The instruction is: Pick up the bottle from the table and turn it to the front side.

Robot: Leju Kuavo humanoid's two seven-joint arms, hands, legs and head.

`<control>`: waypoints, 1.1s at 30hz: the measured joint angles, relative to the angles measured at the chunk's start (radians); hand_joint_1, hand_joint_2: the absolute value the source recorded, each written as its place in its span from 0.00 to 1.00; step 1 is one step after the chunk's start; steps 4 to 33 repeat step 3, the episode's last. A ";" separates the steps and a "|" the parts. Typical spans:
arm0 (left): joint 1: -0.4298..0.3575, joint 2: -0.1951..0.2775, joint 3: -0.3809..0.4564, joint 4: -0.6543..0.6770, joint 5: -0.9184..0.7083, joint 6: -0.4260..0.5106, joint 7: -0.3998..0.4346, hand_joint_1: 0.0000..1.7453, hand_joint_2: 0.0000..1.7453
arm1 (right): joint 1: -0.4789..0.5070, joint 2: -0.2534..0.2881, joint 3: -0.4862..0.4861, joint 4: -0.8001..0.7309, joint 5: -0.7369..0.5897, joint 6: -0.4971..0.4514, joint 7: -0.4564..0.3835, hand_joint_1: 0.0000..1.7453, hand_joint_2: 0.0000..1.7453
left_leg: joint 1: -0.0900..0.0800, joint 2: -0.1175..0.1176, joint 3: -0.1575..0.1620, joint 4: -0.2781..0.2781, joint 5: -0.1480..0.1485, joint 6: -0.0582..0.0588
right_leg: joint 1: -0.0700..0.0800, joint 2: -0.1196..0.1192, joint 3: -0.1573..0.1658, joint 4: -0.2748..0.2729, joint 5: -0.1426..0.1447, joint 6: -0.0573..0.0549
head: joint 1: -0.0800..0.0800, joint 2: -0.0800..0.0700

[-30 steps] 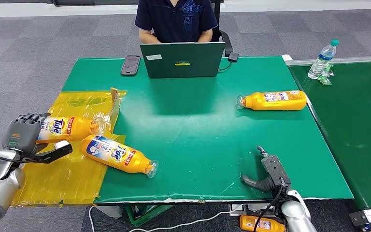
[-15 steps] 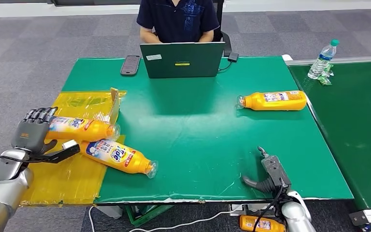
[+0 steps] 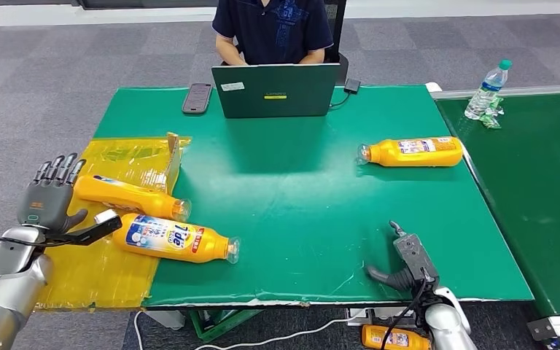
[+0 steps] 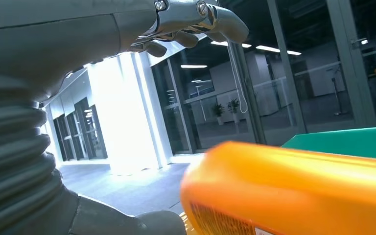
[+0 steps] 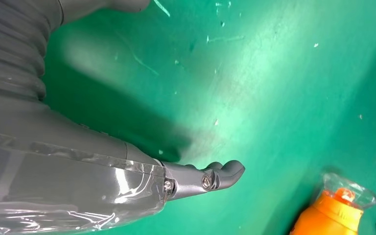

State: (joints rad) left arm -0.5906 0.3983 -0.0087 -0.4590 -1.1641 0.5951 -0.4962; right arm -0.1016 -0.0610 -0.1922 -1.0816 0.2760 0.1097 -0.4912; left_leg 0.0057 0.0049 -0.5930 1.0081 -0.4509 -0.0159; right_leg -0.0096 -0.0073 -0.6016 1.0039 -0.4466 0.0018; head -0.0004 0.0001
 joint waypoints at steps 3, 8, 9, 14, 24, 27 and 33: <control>0.000 -0.006 0.003 -0.002 -0.002 0.000 0.001 0.00 1.00 | 0.001 0.000 -0.003 -0.009 0.006 -0.005 -0.001 0.00 1.00 | 0.000 0.000 0.000 0.000 0.000 0.000 | 0.000 0.000 0.000 0.000 0.000 0.000 | 0.000 0.000; 0.000 -0.006 0.003 -0.002 -0.002 0.000 0.001 0.00 1.00 | 0.001 0.000 -0.003 -0.009 0.006 -0.005 -0.001 0.00 1.00 | 0.000 0.000 0.000 0.000 0.000 0.000 | 0.000 0.000 0.000 0.000 0.000 0.000 | 0.000 0.000; 0.000 -0.006 0.003 -0.002 -0.002 0.000 0.001 0.00 1.00 | 0.001 0.000 -0.003 -0.009 0.006 -0.005 -0.001 0.00 1.00 | 0.000 0.000 0.000 0.000 0.000 0.000 | 0.000 0.000 0.000 0.000 0.000 0.000 | 0.000 0.000; 0.000 -0.006 0.003 -0.002 -0.002 0.000 0.001 0.00 1.00 | 0.001 0.000 -0.003 -0.009 0.006 -0.005 -0.001 0.00 1.00 | 0.000 0.000 0.000 0.000 0.000 0.000 | 0.000 0.000 0.000 0.000 0.000 0.000 | 0.000 0.000; 0.000 -0.006 0.003 -0.002 -0.002 0.000 0.001 0.00 1.00 | 0.001 0.000 -0.003 -0.009 0.006 -0.005 -0.001 0.00 1.00 | 0.000 0.000 0.000 0.000 0.000 0.000 | 0.000 0.000 0.000 0.000 0.000 0.000 | 0.000 0.000; 0.000 -0.006 0.003 -0.002 -0.002 0.000 0.001 0.00 1.00 | 0.001 0.000 -0.003 -0.009 0.006 -0.005 -0.001 0.00 1.00 | 0.000 0.000 0.000 0.000 0.000 0.000 | 0.000 0.000 0.000 0.000 0.000 0.000 | 0.000 0.000; 0.000 -0.006 0.003 -0.002 -0.002 0.000 0.001 0.00 1.00 | 0.001 0.000 -0.003 -0.009 0.006 -0.005 -0.001 0.00 1.00 | 0.000 0.000 0.000 0.000 0.000 0.000 | 0.000 0.000 0.000 0.000 0.000 0.000 | 0.000 0.000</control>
